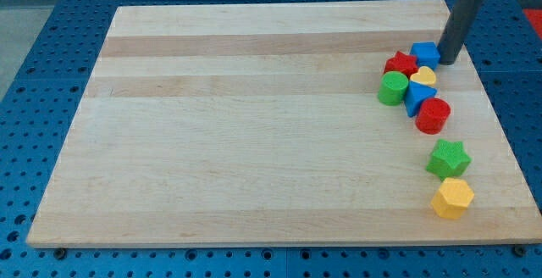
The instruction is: Move the yellow hexagon to the left of the green star
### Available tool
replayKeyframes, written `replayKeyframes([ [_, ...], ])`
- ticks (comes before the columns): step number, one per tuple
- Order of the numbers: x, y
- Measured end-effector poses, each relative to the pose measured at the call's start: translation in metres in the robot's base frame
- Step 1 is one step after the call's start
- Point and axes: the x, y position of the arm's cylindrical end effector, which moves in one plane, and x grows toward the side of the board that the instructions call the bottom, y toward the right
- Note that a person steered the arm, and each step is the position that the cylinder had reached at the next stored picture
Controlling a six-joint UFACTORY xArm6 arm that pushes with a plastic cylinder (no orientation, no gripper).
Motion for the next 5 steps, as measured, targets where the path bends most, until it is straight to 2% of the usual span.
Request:
replayKeyframes([
  [1,-0.040,0.022],
  [2,-0.053,0.028],
  [4,0.077,0.089],
  [5,0.100,0.090],
])
